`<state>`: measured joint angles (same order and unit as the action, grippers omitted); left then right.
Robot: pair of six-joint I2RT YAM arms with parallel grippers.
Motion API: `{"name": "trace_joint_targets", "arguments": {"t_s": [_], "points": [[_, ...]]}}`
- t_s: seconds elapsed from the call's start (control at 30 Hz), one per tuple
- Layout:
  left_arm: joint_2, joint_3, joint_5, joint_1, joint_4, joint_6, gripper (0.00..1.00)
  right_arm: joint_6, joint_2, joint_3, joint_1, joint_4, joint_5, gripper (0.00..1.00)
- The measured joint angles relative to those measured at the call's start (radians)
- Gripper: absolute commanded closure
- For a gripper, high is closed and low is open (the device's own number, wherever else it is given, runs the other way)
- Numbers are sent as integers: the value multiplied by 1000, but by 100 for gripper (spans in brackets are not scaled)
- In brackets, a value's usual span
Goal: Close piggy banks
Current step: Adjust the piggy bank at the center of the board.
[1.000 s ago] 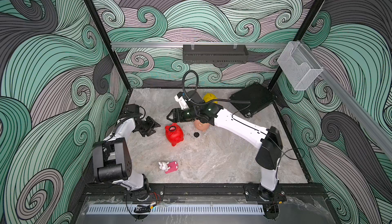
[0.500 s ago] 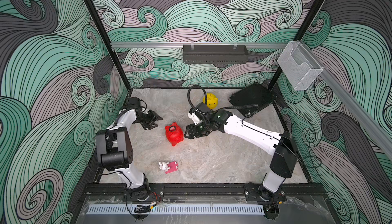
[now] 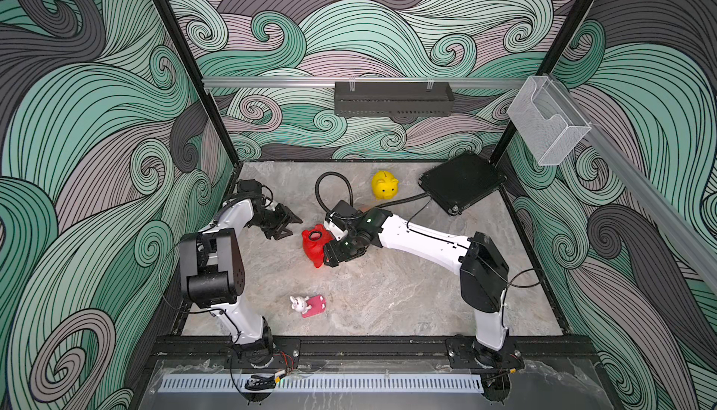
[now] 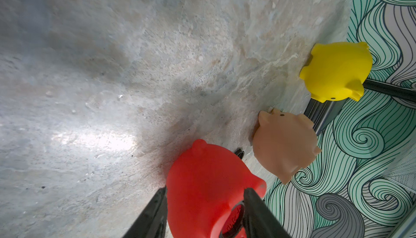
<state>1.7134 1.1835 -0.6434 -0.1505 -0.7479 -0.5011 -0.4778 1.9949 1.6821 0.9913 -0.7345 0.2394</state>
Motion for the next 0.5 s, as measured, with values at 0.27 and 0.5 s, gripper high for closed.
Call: {"name": "trace_joint_targets", "arguments": {"t_s": [0.27,0.5], "points": [[20,17,-19,9,2,0,45,0,83,65,5,5,-34,29],[32,27,-29,10,0,2,45,-1,130,101,5,5,-49,30]]}}
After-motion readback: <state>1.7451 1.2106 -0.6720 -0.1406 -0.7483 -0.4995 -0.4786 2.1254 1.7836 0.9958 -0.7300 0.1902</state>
